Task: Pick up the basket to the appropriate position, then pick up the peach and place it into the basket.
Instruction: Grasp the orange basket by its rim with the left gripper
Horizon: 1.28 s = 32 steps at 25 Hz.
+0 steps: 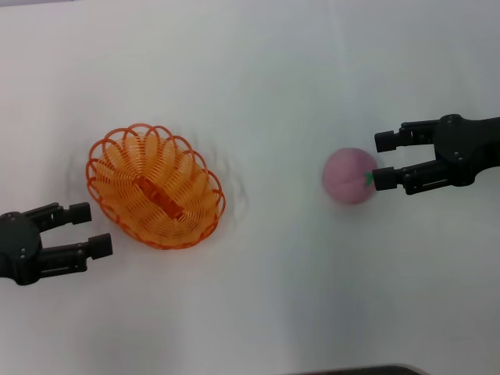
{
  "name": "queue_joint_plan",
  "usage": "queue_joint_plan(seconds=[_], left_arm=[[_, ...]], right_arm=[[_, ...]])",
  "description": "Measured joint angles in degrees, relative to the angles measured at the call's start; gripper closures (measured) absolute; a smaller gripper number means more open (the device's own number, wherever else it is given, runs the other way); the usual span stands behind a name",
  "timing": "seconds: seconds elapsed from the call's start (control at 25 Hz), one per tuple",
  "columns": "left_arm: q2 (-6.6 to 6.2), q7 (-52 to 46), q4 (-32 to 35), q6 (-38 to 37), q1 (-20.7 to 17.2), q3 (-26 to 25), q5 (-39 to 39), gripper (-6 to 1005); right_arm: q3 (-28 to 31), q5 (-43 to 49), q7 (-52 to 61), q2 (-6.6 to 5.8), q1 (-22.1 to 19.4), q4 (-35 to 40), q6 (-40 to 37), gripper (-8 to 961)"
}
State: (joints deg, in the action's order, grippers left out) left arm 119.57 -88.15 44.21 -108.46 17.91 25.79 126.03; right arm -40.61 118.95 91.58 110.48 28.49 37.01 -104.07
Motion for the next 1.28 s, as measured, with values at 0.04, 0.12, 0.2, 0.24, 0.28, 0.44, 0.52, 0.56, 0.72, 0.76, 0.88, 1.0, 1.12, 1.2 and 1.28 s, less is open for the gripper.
queue_joint_plan(seconds=[0.04, 0.12, 0.2, 0.24, 0.28, 0.44, 0.52, 0.56, 0.72, 0.76, 0.88, 1.0, 1.12, 1.2, 1.28], left_arm=[[0.03, 0.00, 0.00, 0.00, -0.01, -0.01, 0.00, 91], [0.05, -0.02, 0.00, 0.01, -0.03, -0.02, 0.00, 91], [0.05, -0.11, 0.00, 0.01, -0.01, -0.04, 0.00, 91], [0.05, -0.15, 0.00, 0.01, 0.01, -0.04, 0.00, 91], [0.05, -0.18, 0.00, 0.01, 0.03, -0.04, 0.00, 91], [0.05, -0.19, 0.00, 0.01, 0.03, -0.04, 0.00, 91], [0.05, -0.19, 0.00, 0.01, 0.03, -0.04, 0.00, 91], [0.05, -0.22, 0.00, 0.01, 0.02, -0.05, -0.06, 91], [0.06, -1.72, 0.92, 0.01, 0.01, -0.25, -0.56, 91], [0.05, -2.50, 1.61, -0.03, 0.02, -0.54, -0.89, 91], [-0.20, -5.41, 3.95, -1.85, 0.79, -3.10, -2.48, 92], [-1.46, -8.53, 4.58, -5.33, 2.92, -6.46, -3.40, 92], [-3.12, -15.18, 6.24, -7.02, 5.76, -8.05, -3.58, 92], [-4.06, -20.07, 8.06, -7.06, 7.83, -8.15, -3.59, 92], [-4.81, -24.73, 10.11, -6.98, 9.94, -7.87, -3.39, 92]], right_arm=[[0.00, 0.01, 0.00, 0.00, 0.02, 0.00, -0.02, 42], [0.00, 0.02, 0.00, 0.00, 0.06, 0.00, -0.04, 42], [0.00, 0.03, 0.00, 0.00, 0.09, 0.00, -0.04, 41], [0.00, 0.04, 0.00, 0.00, 0.10, 0.00, -0.04, 41], [0.00, 0.05, 0.00, 0.00, 0.13, 0.00, -0.04, 41], [0.00, 0.05, 0.00, 0.00, 0.16, 0.00, -0.01, 41], [0.00, 0.06, 0.00, 0.00, 0.20, 0.00, 0.05, 41], [0.00, 0.05, 0.00, 0.00, 0.24, 0.00, 0.09, 41], [-0.03, 0.06, 0.00, 0.00, 0.33, 0.00, 0.17, 41], [-0.05, 0.08, 0.00, 0.00, 0.33, 0.00, 0.18, 41], [-0.07, 0.14, 0.00, 0.00, 0.38, 0.00, 0.19, 41], [-0.09, 0.15, 0.00, 0.00, 0.57, 0.00, 0.20, 41], [-0.09, 0.15, 0.00, 0.01, 0.78, 0.00, 0.20, 42], [-0.09, 0.15, 0.00, 0.09, 0.93, -0.01, 0.19, 42], [-0.10, 0.14, -0.01, 0.19, 1.16, 0.00, 0.19, 42]])
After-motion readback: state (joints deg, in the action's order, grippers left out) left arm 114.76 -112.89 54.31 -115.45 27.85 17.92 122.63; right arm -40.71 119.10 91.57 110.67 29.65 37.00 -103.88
